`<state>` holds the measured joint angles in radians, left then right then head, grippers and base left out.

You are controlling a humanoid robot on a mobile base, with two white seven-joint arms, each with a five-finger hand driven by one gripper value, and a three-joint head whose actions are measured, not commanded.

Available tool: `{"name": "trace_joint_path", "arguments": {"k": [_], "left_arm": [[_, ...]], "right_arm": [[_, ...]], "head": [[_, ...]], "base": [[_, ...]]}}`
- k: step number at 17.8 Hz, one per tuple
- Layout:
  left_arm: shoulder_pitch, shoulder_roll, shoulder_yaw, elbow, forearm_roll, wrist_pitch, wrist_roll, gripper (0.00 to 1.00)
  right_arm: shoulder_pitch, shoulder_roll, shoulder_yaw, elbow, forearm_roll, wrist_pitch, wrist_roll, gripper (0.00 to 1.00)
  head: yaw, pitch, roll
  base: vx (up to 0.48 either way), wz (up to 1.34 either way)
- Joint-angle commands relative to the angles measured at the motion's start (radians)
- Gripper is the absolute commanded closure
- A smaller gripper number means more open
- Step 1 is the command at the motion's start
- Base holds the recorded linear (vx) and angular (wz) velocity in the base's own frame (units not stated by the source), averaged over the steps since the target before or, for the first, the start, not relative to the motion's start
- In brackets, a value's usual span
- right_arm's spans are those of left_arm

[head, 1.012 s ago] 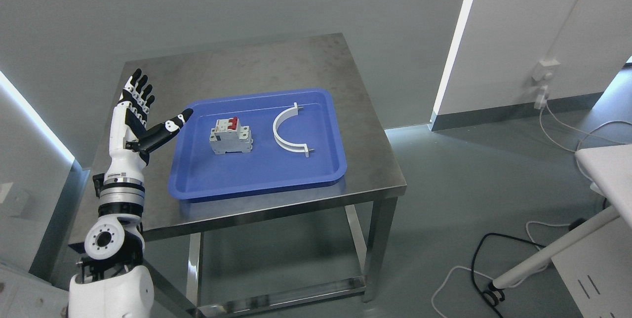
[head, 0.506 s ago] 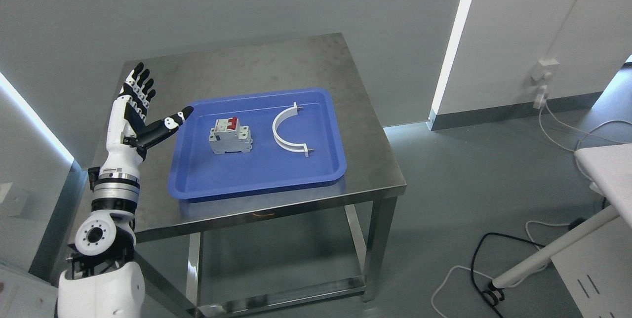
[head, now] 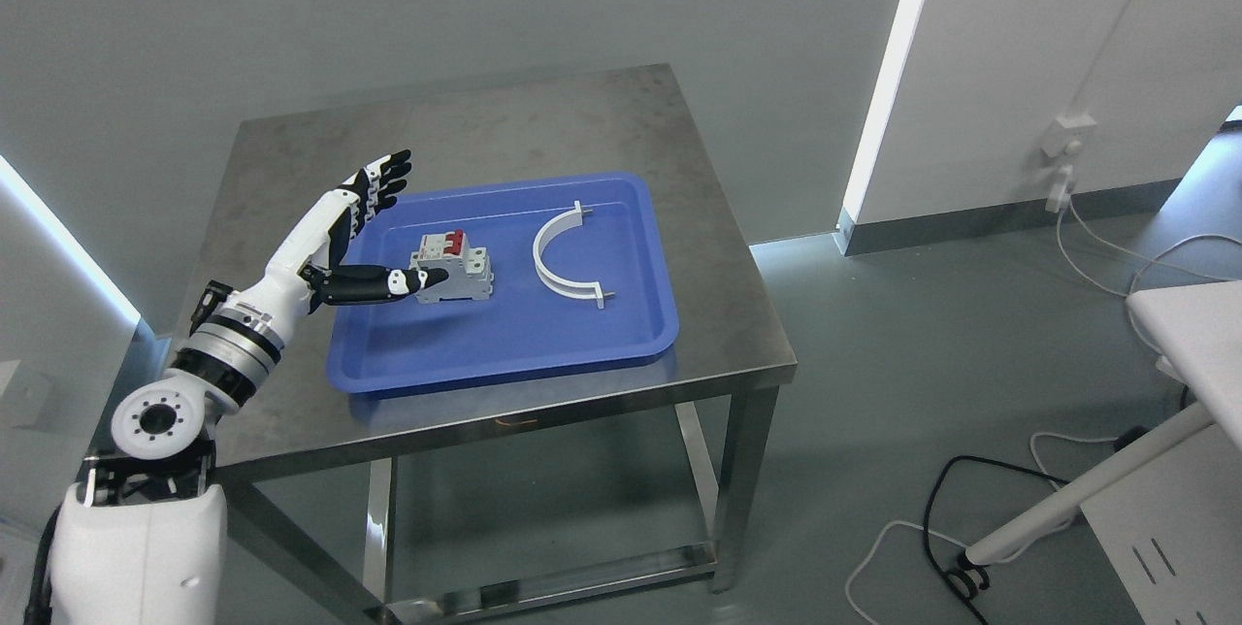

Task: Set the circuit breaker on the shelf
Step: 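Close the left hand fingers around the circuit breaker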

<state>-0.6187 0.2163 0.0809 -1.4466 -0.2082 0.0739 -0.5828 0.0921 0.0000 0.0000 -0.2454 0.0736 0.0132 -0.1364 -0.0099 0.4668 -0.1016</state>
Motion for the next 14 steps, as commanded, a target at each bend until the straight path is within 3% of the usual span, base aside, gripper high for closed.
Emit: {"name": "trace_joint_path", "arguments": {"k": [1, 5, 8, 14], "left_arm": [[-0.032, 0.088, -0.156, 0.075, -0.181, 0.007, -0.009, 0.05], [-0.032, 0.048, -0.155, 0.112, -0.235, 0.007, -0.052, 0.11], [-0.039, -0.003, -0.144, 0.147, -0.243, 0.006, -0.051, 0.21], [-0.087, -0.025, -0.128, 0.198, -0.277, -0.011, -0.045, 0.40]], "right_arm": [[0.000, -0.017, 0.020, 0.000, 0.000, 0.065, 0.000, 0.00], [0.000, -0.017, 0.020, 0.000, 0.000, 0.065, 0.000, 0.00], [0.000, -0.017, 0.020, 0.000, 0.000, 0.065, 0.000, 0.00], [0.000, -0.017, 0.020, 0.000, 0.000, 0.065, 0.000, 0.00]], "head": [[0.0000, 0.000, 0.000], [0.0000, 0.000, 0.000], [0.0000, 0.000, 0.000], [0.0000, 0.000, 0.000]], "base": [[0.007, -0.03], [0.012, 0.03], [0.003, -0.03], [-0.002, 0.00]]}}
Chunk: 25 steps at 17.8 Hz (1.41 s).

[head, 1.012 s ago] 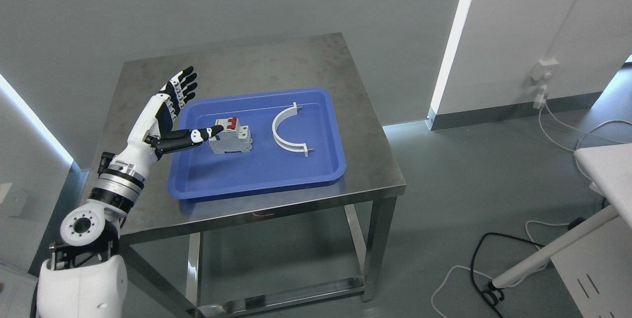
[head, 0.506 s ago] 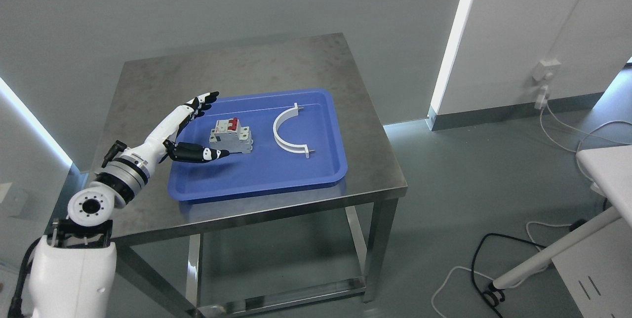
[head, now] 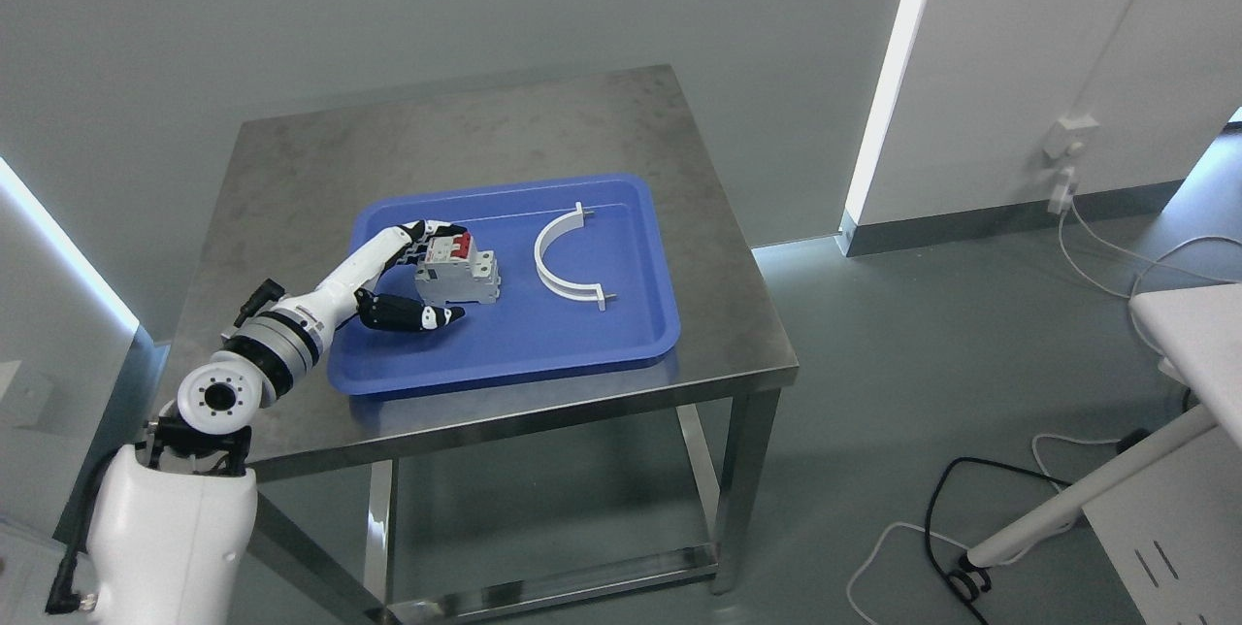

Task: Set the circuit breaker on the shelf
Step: 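Lift the circuit breaker up out of the tray with the left hand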

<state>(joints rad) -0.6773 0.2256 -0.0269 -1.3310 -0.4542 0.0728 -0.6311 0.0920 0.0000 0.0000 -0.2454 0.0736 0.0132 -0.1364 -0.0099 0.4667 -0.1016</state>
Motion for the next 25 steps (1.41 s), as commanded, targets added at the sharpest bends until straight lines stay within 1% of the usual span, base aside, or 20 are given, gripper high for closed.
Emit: {"name": "trace_joint_path", "arguments": {"k": [1, 2, 3, 4, 5, 7, 9, 10, 11, 12, 13, 14, 15, 16, 17, 20, 22, 25], "left_arm": [[-0.030, -0.041, -0.015, 0.087, -0.031, -0.034, 0.005, 0.48], [-0.030, -0.054, 0.004, 0.087, -0.031, -0.068, 0.005, 0.58], [-0.030, -0.069, 0.037, 0.087, -0.031, -0.102, 0.005, 0.71], [-0.028, -0.086, 0.062, 0.087, -0.031, -0.126, 0.005, 0.81], [-0.027, -0.091, 0.071, 0.089, -0.031, -0.136, 0.005, 0.85], [-0.027, -0.113, 0.114, 0.089, -0.026, -0.151, 0.008, 0.87], [-0.060, -0.198, 0.232, 0.076, -0.015, -0.206, 0.030, 0.87], [-0.086, -0.208, 0.302, 0.076, -0.008, -0.249, 0.037, 0.87], [-0.102, -0.208, 0.379, 0.076, 0.012, -0.331, 0.048, 0.85], [-0.103, -0.208, 0.395, 0.076, 0.050, -0.402, 0.083, 0.85], [-0.102, -0.208, 0.395, 0.073, 0.092, -0.438, 0.158, 0.85], [-0.100, -0.208, 0.395, 0.060, 0.124, -0.438, 0.285, 0.85], [-0.096, -0.208, 0.392, 0.043, 0.140, -0.442, 0.445, 0.85], [-0.090, -0.208, 0.386, 0.024, 0.143, -0.446, 0.534, 0.84], [-0.074, -0.208, 0.374, -0.005, 0.147, -0.446, 0.582, 0.84], [0.007, -0.208, 0.348, -0.094, 0.186, -0.438, 0.564, 0.84], [0.042, -0.208, 0.346, -0.126, 0.187, -0.433, 0.533, 0.85], [0.058, -0.208, 0.348, -0.175, 0.193, -0.375, 0.521, 0.85]], "right_arm": [[0.000, -0.017, 0.020, 0.000, 0.000, 0.065, 0.000, 0.00], [0.000, -0.017, 0.020, 0.000, 0.000, 0.065, 0.000, 0.00], [0.000, -0.017, 0.020, 0.000, 0.000, 0.065, 0.000, 0.00], [0.000, -0.017, 0.020, 0.000, 0.000, 0.065, 0.000, 0.00], [0.000, -0.017, 0.020, 0.000, 0.000, 0.065, 0.000, 0.00], [0.000, -0.017, 0.020, 0.001, 0.000, 0.065, 0.000, 0.00], [0.000, -0.017, 0.020, 0.000, 0.000, 0.065, 0.000, 0.00], [0.000, -0.017, 0.020, 0.000, 0.000, 0.065, 0.000, 0.00], [0.000, -0.017, 0.020, 0.000, 0.000, 0.065, 0.000, 0.00], [0.000, -0.017, 0.020, 0.000, 0.000, 0.065, 0.000, 0.00], [0.000, -0.017, 0.020, 0.000, 0.000, 0.065, 0.000, 0.00], [0.000, -0.017, 0.020, 0.000, 0.000, 0.065, 0.000, 0.00], [0.000, -0.017, 0.020, 0.000, 0.000, 0.065, 0.000, 0.00], [0.000, -0.017, 0.020, 0.000, 0.000, 0.065, 0.000, 0.00], [0.000, -0.017, 0.020, 0.000, 0.000, 0.065, 0.000, 0.00], [0.000, -0.017, 0.020, 0.000, 0.000, 0.065, 0.000, 0.00], [0.000, -0.017, 0.020, 0.000, 0.000, 0.065, 0.000, 0.00], [0.000, -0.017, 0.020, 0.000, 0.000, 0.065, 0.000, 0.00]], "head": [[0.0000, 0.000, 0.000], [0.0000, 0.000, 0.000], [0.0000, 0.000, 0.000], [0.0000, 0.000, 0.000], [0.0000, 0.000, 0.000], [0.0000, 0.000, 0.000], [0.0000, 0.000, 0.000], [0.0000, 0.000, 0.000], [0.0000, 0.000, 0.000], [0.0000, 0.000, 0.000], [0.0000, 0.000, 0.000], [0.0000, 0.000, 0.000], [0.0000, 0.000, 0.000], [0.0000, 0.000, 0.000], [0.0000, 0.000, 0.000], [0.0000, 0.000, 0.000], [0.0000, 0.000, 0.000], [0.0000, 0.000, 0.000]], "base": [[0.000, 0.00], [0.000, 0.00], [0.000, 0.00], [0.000, 0.00], [0.000, 0.00], [0.000, 0.00], [0.000, 0.00], [0.000, 0.00], [0.000, 0.00], [0.000, 0.00], [0.000, 0.00], [-0.001, -0.01], [-0.001, -0.01], [0.000, 0.00], [0.000, 0.00], [0.000, 0.00], [0.005, 0.02], [0.032, 0.04]]}}
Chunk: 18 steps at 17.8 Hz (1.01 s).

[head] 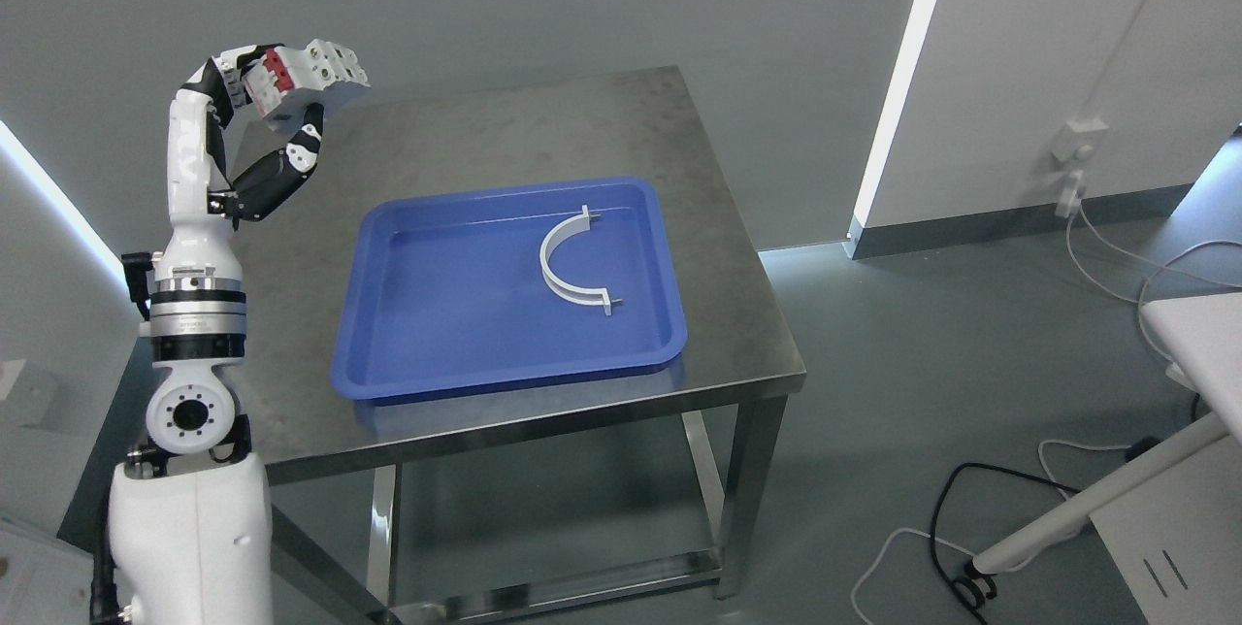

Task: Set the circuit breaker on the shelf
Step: 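Hold the breaker raised in the left hand while turning toward the bin shelf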

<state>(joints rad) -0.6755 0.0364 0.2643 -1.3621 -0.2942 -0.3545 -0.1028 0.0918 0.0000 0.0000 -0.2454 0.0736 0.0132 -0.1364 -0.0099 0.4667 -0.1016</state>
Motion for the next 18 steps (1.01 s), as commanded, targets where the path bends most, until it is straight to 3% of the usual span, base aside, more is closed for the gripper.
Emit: {"name": "trace_joint_path", "arguments": {"k": [1, 3, 8, 18], "left_arm": [[0.056, -0.019, 0.055, -0.170, 0.047, 0.090, -0.009, 0.85], [0.057, -0.019, 0.053, -0.201, 0.063, 0.150, -0.009, 0.85], [0.109, -0.019, 0.053, -0.256, 0.063, 0.172, -0.059, 0.85], [0.155, -0.019, 0.029, -0.325, 0.063, 0.161, -0.175, 0.85]], "right_arm": [[0.000, -0.017, 0.020, 0.000, 0.000, 0.065, 0.000, 0.00], [0.000, -0.017, 0.020, 0.000, 0.000, 0.065, 0.000, 0.00], [0.000, -0.017, 0.020, 0.000, 0.000, 0.065, 0.000, 0.00], [0.000, -0.017, 0.020, 0.000, 0.000, 0.065, 0.000, 0.00]], "head": [[0.0000, 0.000, 0.000], [0.0000, 0.000, 0.000], [0.0000, 0.000, 0.000], [0.0000, 0.000, 0.000]], "base": [[0.038, -0.01], [0.006, 0.00], [-0.104, 0.07], [-0.327, 0.09]]}}
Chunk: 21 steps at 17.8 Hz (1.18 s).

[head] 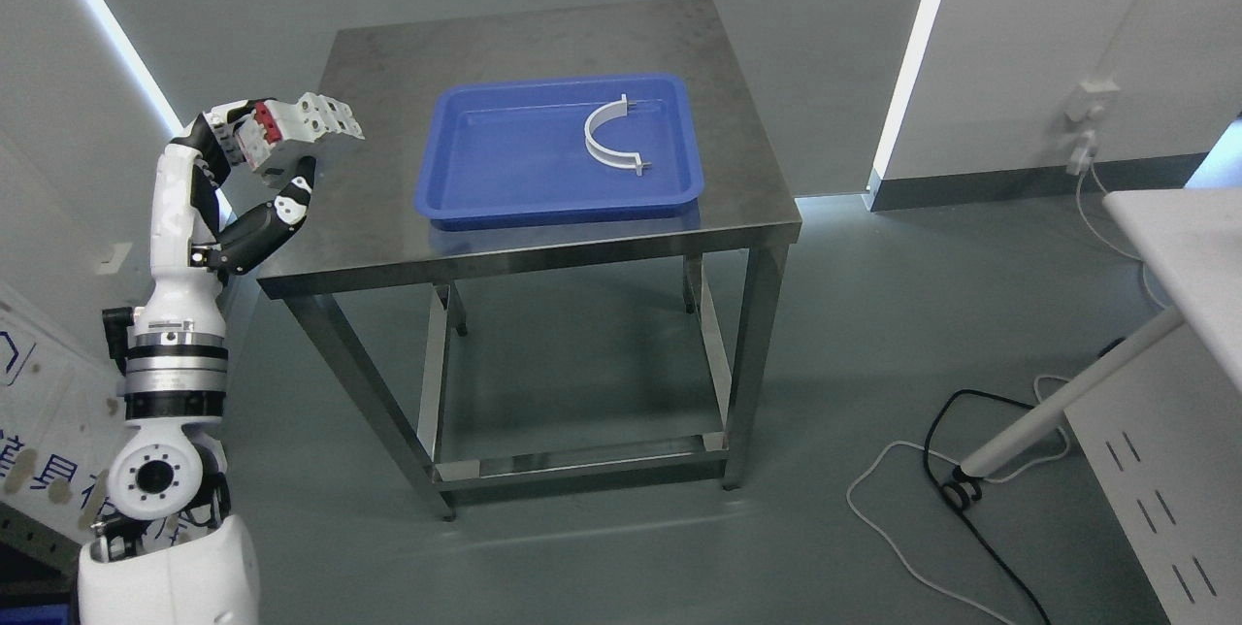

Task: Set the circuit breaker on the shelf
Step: 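Hold the breaker raised in the left hand while turning toward the bin shelf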

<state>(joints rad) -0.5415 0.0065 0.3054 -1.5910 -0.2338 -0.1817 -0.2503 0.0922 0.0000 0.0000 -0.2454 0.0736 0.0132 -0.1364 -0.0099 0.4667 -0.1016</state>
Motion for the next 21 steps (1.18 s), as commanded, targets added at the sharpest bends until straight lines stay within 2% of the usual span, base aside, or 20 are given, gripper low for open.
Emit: {"name": "trace_joint_path", "arguments": {"k": [1, 17, 21], "left_arm": [[0.021, 0.011, -0.017, -0.098, 0.002, -0.015, -0.027, 0.84], [-0.055, 0.011, -0.029, -0.112, 0.001, -0.068, -0.035, 0.84], [-0.107, 0.011, -0.029, -0.110, 0.001, -0.059, -0.142, 0.84]], "right_arm": [[0.000, -0.017, 0.020, 0.000, 0.000, 0.065, 0.000, 0.00], [0.000, -0.017, 0.020, 0.000, 0.000, 0.065, 0.000, 0.00], [0.000, -0.017, 0.020, 0.000, 0.000, 0.065, 0.000, 0.00]], "head": [[0.0000, 0.000, 0.000], [0.0000, 0.000, 0.000], [0.0000, 0.000, 0.000]], "base": [[-0.359, 0.00], [-0.338, 0.20], [-0.325, 0.81]]}}
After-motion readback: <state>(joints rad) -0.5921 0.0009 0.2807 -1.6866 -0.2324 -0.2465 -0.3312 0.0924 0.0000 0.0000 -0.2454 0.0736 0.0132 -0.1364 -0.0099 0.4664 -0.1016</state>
